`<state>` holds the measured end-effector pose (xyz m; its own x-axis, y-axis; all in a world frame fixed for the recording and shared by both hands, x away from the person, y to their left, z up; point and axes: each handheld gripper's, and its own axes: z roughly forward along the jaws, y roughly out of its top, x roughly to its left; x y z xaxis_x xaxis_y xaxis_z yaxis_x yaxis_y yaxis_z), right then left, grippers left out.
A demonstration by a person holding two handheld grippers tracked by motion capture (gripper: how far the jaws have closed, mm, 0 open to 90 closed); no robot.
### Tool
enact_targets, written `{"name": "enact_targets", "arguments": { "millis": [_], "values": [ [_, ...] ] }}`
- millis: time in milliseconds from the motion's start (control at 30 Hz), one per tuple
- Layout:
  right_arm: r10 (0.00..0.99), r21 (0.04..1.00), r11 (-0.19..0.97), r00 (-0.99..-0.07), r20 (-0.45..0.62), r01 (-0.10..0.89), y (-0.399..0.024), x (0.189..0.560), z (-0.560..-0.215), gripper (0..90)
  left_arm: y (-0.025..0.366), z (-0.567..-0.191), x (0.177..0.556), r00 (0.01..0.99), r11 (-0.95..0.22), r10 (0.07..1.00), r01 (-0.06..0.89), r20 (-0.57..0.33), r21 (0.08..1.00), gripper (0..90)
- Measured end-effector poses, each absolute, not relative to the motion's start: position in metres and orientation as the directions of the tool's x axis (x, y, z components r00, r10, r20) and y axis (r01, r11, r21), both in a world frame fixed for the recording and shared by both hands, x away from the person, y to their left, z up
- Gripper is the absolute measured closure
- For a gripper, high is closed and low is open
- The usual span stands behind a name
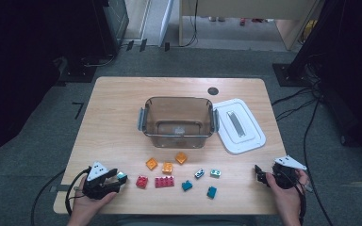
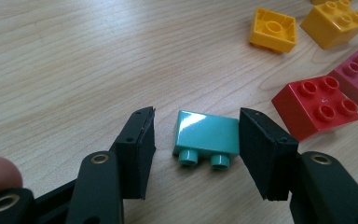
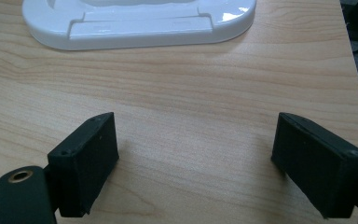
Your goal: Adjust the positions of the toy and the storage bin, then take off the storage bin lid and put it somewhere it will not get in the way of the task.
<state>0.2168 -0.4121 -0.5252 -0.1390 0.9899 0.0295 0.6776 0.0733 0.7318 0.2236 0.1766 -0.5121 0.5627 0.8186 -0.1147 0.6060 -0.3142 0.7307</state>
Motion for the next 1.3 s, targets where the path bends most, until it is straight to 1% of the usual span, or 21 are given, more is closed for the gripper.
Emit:
{"name": "enact_targets", "arguments": {
  "millis": [500, 767, 867, 1033, 1267, 1300],
  "values": [
    [0.989, 0.732, 0.076, -0.143, 0.029, 0.677, -0.4124, 0.2172, -0.5252, 13.8, 0.1755, -0.5129, 0.2229, 0.573, -0.327, 0.813, 0.594, -0.102, 0.734, 43.5],
    [0.989, 0.732, 0.077, -0.144, 0.029, 0.677, -0.4125, 0.2174, -0.5252, 13.8, 0.1756, -0.5128, 0.2244, 0.569, -0.320, 0.815, 0.600, -0.110, 0.733, 40.9],
    [0.989, 0.732, 0.077, -0.144, 0.029, 0.677, -0.4125, 0.2174, -0.5252, 13.8, 0.1761, -0.5127, 0.2239, 0.565, -0.317, 0.818, 0.602, -0.110, 0.733, 41.2],
    [0.989, 0.732, 0.077, -0.144, 0.029, 0.677, -0.4125, 0.2174, -0.5252, 13.8, 0.1775, -0.5127, 0.2236, 0.559, -0.306, 0.821, 0.605, -0.118, 0.735, 47.3],
    [0.989, 0.732, 0.077, -0.144, 0.029, 0.677, -0.4125, 0.2174, -0.5252, 13.8, 0.1747, -0.5126, 0.2219, 0.566, -0.330, 0.820, 0.590, -0.086, 0.737, 58.6],
    [0.989, 0.732, 0.077, -0.144, 0.029, 0.677, -0.4125, 0.2174, -0.5252, 13.8, 0.1749, -0.5126, 0.2219, 0.566, -0.328, 0.820, 0.591, -0.089, 0.737, 58.8]
  ]
}}
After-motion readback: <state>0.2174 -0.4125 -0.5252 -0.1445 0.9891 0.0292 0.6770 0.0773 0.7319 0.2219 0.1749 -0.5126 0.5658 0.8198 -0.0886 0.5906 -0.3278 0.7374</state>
